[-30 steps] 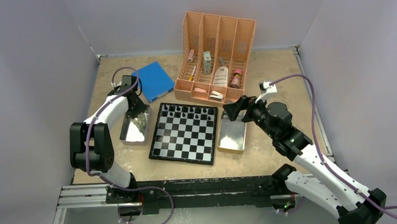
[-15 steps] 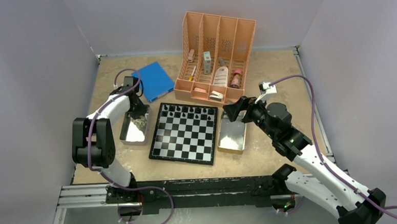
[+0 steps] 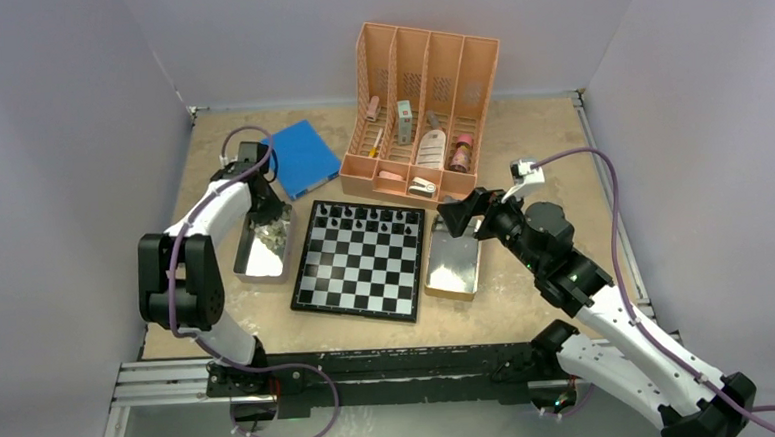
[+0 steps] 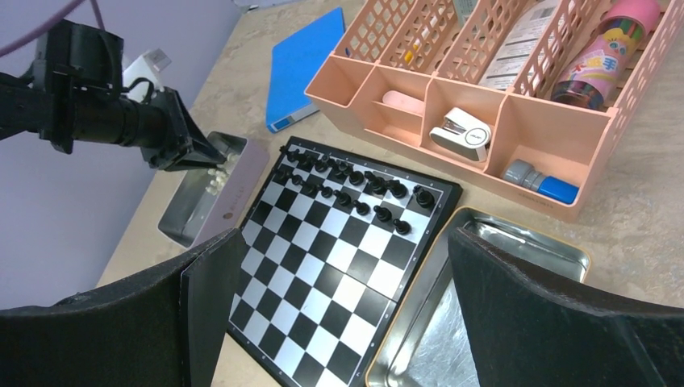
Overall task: Set up the chess pieces on the board
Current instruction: Pick up the chess piece from the storage box.
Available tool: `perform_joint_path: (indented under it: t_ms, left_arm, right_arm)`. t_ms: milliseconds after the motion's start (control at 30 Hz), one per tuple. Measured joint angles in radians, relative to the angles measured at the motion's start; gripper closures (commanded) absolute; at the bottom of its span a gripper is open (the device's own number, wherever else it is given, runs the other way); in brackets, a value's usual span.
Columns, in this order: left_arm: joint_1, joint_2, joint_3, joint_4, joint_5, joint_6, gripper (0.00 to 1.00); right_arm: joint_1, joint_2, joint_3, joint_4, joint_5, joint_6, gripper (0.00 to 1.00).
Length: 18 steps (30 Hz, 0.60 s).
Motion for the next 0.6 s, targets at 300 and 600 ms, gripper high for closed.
perform_joint_path:
  t_ms: [300,600]
  left_arm:
    - [0.000,-0.123,0.115,-0.067,0.048,0.100,1.00]
    - [-0.031,-0.302,0.114,-0.111,0.215,0.242,1.00]
  right_arm:
    - [0.000,-0.003,0.000,-0.027,0.000,0.008,0.01]
    - [0.000,-0.014,0.007,-0.048,0.026,0.008,0.02]
